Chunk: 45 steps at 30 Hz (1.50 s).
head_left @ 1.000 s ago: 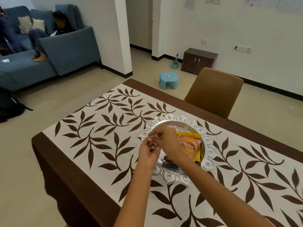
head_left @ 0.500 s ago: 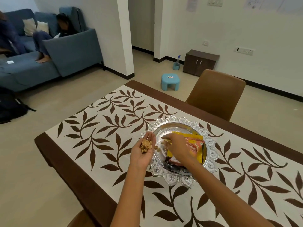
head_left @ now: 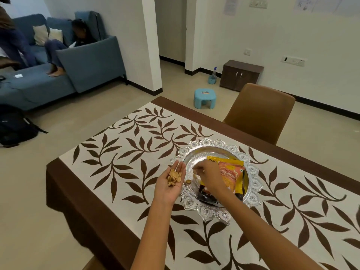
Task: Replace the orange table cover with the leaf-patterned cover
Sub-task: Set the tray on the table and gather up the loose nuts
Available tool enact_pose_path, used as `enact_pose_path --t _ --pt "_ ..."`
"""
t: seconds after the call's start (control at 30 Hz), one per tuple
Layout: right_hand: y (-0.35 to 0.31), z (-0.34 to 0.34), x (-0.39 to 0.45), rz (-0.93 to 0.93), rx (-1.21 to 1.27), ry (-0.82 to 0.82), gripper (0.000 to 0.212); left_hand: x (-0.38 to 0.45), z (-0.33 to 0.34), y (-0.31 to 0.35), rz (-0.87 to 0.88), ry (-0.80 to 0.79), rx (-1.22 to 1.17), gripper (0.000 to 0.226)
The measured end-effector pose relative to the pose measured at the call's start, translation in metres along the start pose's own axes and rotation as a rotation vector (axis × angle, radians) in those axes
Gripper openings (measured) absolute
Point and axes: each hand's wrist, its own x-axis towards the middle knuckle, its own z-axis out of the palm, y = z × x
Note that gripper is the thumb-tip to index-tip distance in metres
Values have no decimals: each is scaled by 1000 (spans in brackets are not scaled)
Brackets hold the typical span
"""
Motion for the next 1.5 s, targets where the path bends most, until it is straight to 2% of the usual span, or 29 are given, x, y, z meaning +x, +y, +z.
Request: enact_pose_path --t 0.07,0.13,0.23,0.3,0.47,0.53,0.6,0.7,0.77,0.83,0.9,0.97,1.13,1.27,1.4,1.5 --pt "-12 -14 6 4 186 37 9 0 2 -1 12 6 -12 34" --pt "-28 -22 7 -60 271 -27 10 2 3 -3 22 18 -10 32" --pt "-46 -24 2 -119 226 -150 17 7 6 -10 -1 45 15 24" --pt "-48 -24 1 -142 171 -163 21 9 9 -14 -10 45 1 19" --pt "-38 -29 6 -126 220 -80 18 4 11 -16 -2 8 -19 23" --pt "-26 -31 10 -84 252 31 18 2 8 -12 -12 -5 -55 28" --pt "-10 -32 14 3 141 72 22 0 6 -7 -3 6 -64 30" --pt "2 -19 3 131 -158 -261 43 -1 2 -5 -6 -4 -58 31" --pt "4 -4 -9 80 -304 -382 57 0 1 -5 -9 -10 -27 31" --pt "2 3 -18 -11 -462 -393 65 2 1 -6 -11 -7 -3 31" --pt "0 5 -23 -48 -540 -323 58 4 0 -8 -18 -12 -5 32" --pt "-2 6 -24 -62 -585 -249 39 4 0 -9 -19 -18 1 33" --pt "-3 3 -11 -92 -587 -219 14 4 -2 -10 -20 -16 40 31" --pt "-1 -2 4 -24 -457 -198 13 3 -1 -13 -30 -5 67 31" --pt "6 -14 12 102 -22 28 6 3 -1 -14 -29 -8 81 33" --pt "-3 -23 9 63 163 107 7 4 1 -15 -22 -3 97 32"
